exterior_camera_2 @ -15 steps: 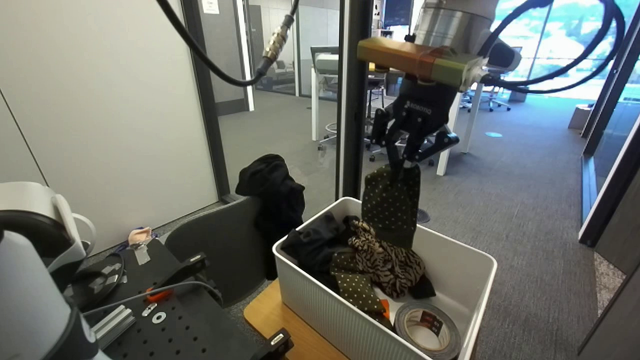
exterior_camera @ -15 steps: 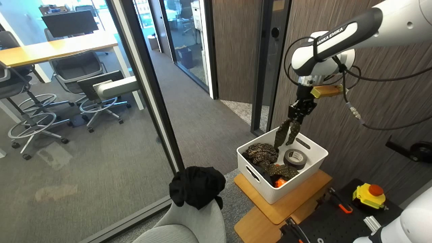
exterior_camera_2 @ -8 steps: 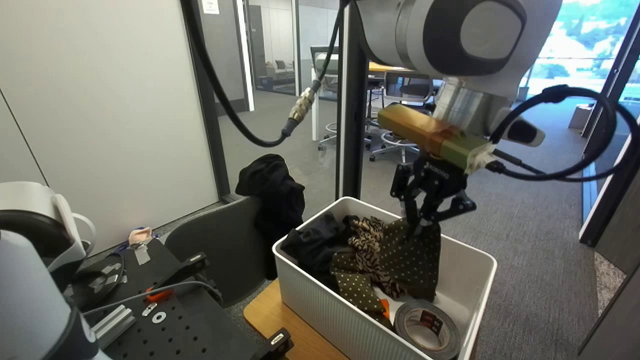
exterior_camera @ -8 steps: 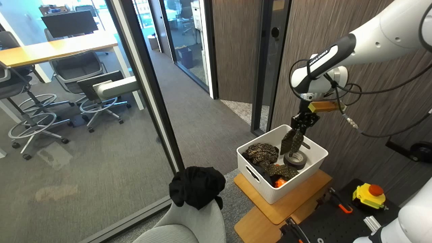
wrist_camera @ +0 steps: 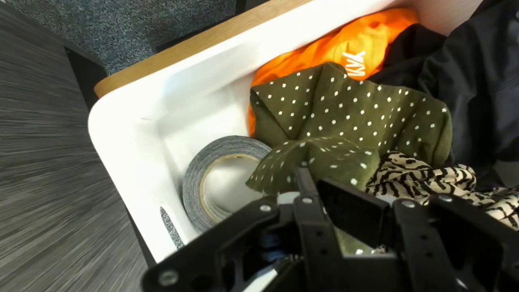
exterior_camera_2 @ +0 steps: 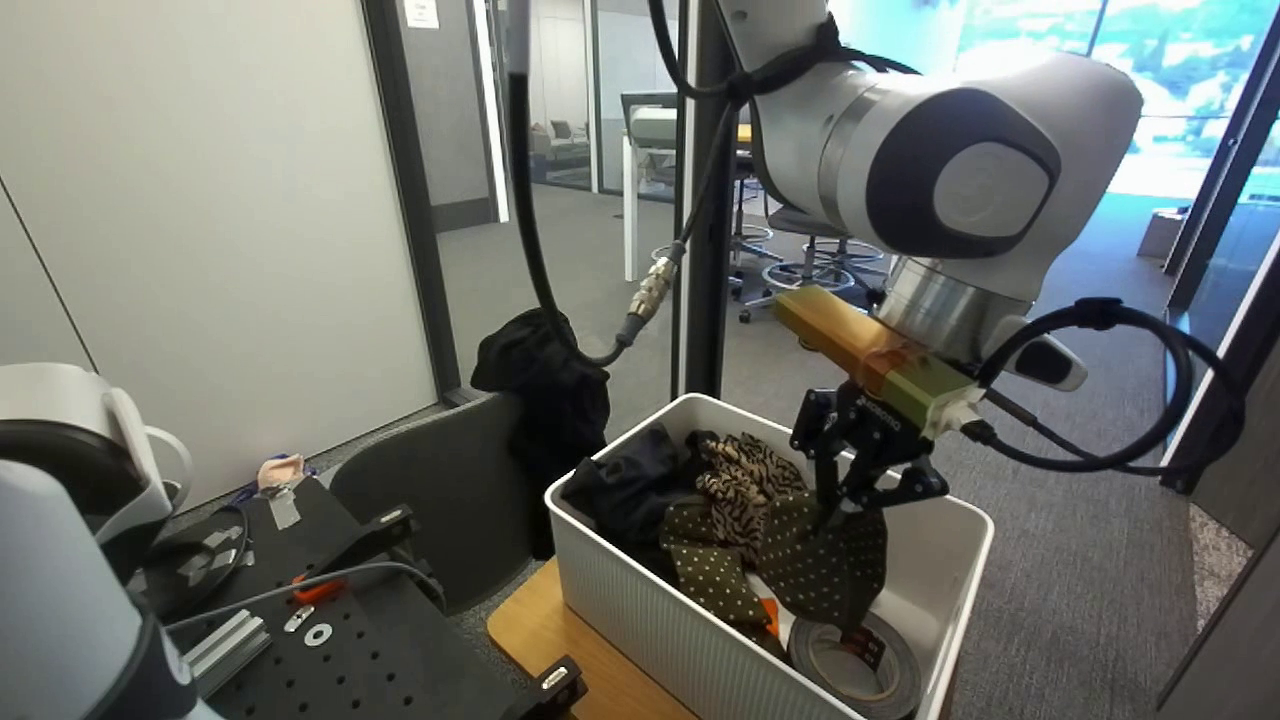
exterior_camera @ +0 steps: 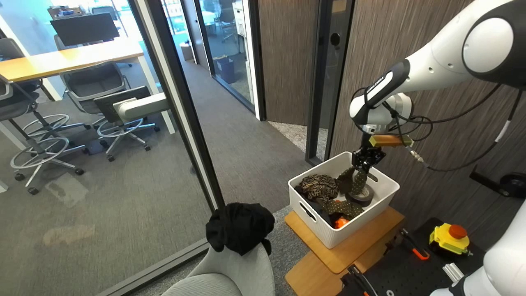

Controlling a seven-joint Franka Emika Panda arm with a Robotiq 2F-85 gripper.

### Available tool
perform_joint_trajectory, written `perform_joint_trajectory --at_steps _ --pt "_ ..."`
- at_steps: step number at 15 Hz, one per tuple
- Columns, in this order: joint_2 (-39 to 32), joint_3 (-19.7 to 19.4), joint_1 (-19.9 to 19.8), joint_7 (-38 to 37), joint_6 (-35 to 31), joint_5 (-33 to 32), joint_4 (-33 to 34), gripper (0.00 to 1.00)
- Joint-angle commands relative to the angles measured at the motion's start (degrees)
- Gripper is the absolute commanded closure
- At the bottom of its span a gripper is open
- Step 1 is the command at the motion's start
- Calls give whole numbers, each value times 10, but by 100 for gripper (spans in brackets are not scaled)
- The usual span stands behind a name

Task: Remove the sock from the backrest of the grey chair and put it in the white storage bin

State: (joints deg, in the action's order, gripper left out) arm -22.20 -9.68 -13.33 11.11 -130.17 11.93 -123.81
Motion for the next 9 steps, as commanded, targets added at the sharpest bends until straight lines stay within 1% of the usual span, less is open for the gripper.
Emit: perform_joint_trajectory --at_steps 1,2,5,6,8,9 --pt "-17 12 -12 -13 1 13 27 91" --pt "-18 13 -13 -18 7 14 32 72" --pt "-17 14 -13 -25 15 12 36 51" --pt "-12 16 -13 -25 20 14 35 42" --pt "2 16 -9 -29 32 9 31 29" --pt "20 16 -6 -30 44 3 23 20"
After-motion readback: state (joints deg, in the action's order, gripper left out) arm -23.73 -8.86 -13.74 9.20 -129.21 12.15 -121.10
